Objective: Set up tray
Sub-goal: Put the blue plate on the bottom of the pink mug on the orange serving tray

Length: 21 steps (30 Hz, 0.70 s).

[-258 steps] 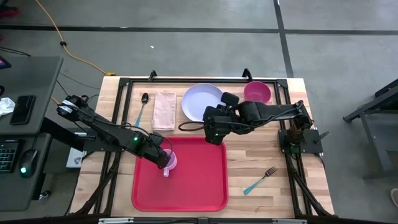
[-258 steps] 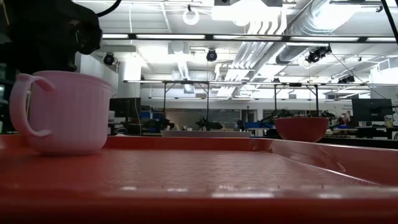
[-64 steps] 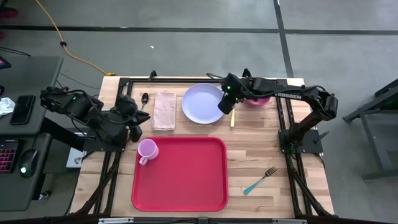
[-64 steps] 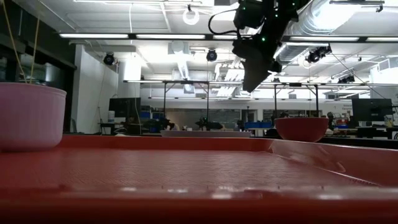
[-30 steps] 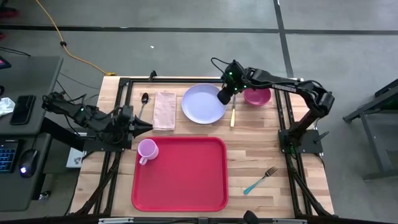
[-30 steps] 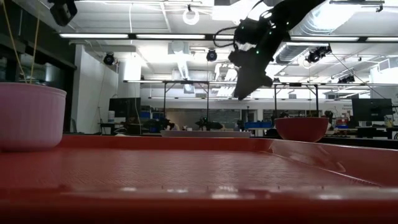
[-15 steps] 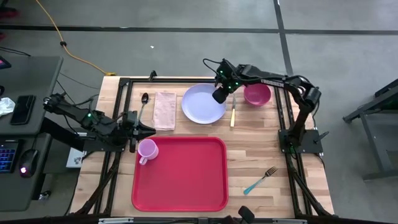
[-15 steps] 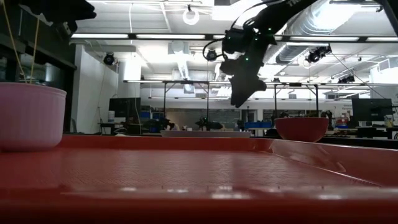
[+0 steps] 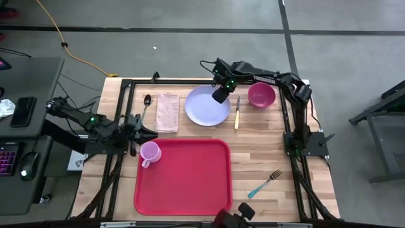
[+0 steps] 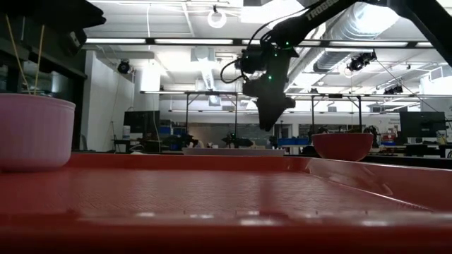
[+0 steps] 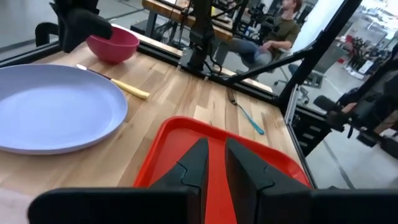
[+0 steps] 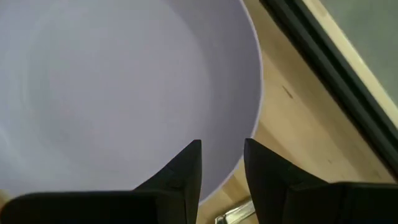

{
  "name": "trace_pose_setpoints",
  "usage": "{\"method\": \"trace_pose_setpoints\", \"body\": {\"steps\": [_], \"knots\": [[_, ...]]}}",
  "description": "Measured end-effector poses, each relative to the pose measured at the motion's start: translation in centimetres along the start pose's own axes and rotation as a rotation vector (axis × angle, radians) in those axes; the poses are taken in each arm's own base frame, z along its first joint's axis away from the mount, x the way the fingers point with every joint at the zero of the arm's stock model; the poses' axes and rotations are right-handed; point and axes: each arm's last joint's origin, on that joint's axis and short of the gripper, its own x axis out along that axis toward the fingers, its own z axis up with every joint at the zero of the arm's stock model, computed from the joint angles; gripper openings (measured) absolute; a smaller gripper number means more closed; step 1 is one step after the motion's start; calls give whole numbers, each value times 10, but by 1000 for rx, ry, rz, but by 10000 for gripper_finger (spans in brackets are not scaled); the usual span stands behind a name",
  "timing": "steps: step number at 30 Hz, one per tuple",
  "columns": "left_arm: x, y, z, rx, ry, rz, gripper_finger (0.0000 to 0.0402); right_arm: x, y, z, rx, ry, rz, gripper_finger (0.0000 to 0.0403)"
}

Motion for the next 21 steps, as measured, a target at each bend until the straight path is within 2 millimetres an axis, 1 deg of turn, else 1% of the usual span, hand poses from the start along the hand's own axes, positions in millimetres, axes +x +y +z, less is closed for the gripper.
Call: {"method": "trace_pose_setpoints", "body": {"steps": [6, 8, 21], "knots": [[-6, 7, -7, -3, -40, -26, 85, 12, -11, -2, 28, 56, -3, 99], [-8, 9, -9, -8, -52, -32, 85, 14, -12, -3, 32, 65, -2, 99], [-12, 22, -28, -28, -91, -40, 85, 15, -11, -1, 70, 55, 3, 99]]}}
